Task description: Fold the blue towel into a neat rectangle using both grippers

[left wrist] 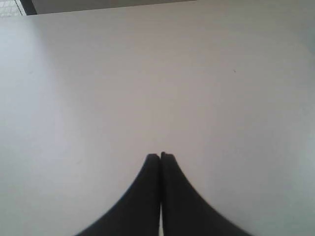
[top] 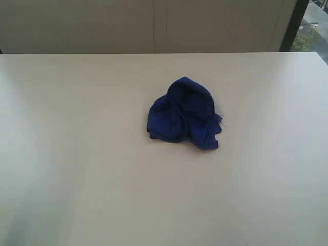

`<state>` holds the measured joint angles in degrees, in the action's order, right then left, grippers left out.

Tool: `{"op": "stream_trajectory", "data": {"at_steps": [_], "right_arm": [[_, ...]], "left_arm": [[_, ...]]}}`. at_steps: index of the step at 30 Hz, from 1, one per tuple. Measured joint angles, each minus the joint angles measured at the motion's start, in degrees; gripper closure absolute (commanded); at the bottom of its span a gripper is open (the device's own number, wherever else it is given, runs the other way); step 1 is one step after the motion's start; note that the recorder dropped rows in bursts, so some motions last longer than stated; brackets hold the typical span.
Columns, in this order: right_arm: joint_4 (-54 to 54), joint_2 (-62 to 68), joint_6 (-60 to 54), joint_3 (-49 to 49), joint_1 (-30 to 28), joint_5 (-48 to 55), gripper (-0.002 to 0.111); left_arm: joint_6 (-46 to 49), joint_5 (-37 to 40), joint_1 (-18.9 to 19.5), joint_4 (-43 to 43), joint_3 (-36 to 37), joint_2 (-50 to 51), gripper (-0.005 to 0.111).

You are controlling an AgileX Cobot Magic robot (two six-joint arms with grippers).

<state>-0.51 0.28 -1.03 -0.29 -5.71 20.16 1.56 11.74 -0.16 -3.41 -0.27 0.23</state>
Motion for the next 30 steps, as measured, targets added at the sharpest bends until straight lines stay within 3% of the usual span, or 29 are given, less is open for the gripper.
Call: {"op": "stream_trajectory", "data": {"at_steps": [3,16,30], "right_arm": [[0.0,0.0,0.0,0.0,0.0,-1.42,0.108],[0.0,0.0,0.0,0.0,0.0,-26.61,0.108],[0.0,0.0,0.0,0.0,0.0,-28.97,0.108]], "left_arm": [[0.0,0.0,0.0,0.0,0.0,0.0,0.107],[0.0,0.0,0.0,0.0,0.0,0.0,0.107],[0.0,0.0,0.0,0.0,0.0,0.0,0.107]]}}
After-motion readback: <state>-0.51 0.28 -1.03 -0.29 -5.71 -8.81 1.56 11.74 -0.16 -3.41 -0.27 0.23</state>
